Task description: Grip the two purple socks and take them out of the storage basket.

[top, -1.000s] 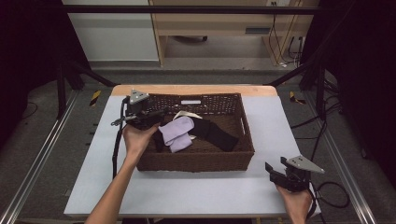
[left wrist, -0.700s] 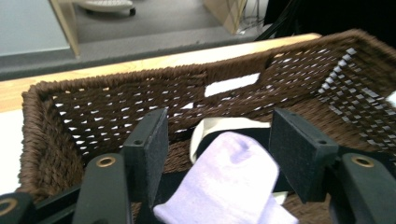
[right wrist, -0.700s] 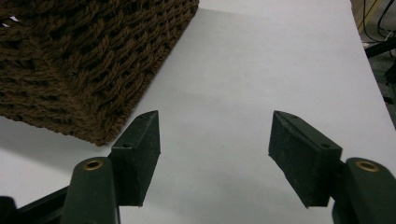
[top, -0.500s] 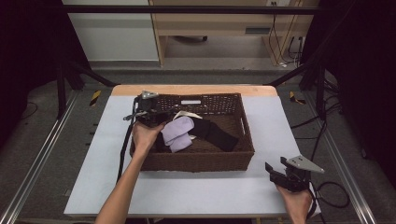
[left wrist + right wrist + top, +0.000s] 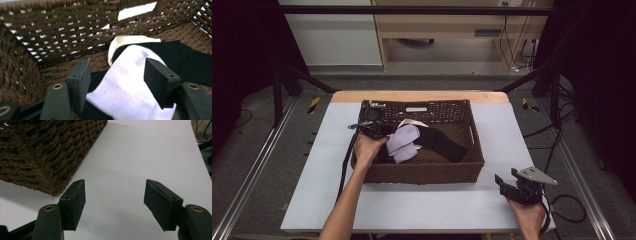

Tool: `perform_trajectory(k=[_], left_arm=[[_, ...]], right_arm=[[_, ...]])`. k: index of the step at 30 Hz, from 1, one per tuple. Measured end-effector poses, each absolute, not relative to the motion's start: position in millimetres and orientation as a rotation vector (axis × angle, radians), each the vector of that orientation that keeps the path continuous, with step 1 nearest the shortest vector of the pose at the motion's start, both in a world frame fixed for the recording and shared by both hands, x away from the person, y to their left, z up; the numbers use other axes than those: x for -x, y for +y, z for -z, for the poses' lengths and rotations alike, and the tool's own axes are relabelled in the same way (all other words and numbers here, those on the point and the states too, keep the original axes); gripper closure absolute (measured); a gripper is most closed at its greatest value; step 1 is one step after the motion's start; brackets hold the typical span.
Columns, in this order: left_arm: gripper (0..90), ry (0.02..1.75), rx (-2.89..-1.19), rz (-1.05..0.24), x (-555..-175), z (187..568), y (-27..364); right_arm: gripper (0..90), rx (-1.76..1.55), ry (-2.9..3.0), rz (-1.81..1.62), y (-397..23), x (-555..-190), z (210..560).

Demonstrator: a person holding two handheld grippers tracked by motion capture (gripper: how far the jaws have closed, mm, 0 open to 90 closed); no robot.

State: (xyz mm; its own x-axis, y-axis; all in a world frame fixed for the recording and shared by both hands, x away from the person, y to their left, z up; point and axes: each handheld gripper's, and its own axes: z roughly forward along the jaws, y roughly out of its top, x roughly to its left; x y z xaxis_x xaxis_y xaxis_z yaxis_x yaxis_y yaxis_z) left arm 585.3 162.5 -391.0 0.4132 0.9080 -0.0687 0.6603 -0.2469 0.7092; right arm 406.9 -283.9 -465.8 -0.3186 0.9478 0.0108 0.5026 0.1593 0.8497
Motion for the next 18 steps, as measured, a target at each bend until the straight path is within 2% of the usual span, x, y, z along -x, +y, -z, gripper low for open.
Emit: perform_trajectory(k=[7, 18], left_arm=[[36.7, 1.372, -2.1, -0.497, -586.6, 399.2, 155.2], [35.9, 1.491, -2.175, -0.387, -593.3, 409.9, 155.1]], right_arm=[[33.8, -1.376, 1.902, -1.066, -283.2, -406.7, 466.1], [33.6, -1.378, 1.906, -1.063, -283.3, -406.6, 466.6]])
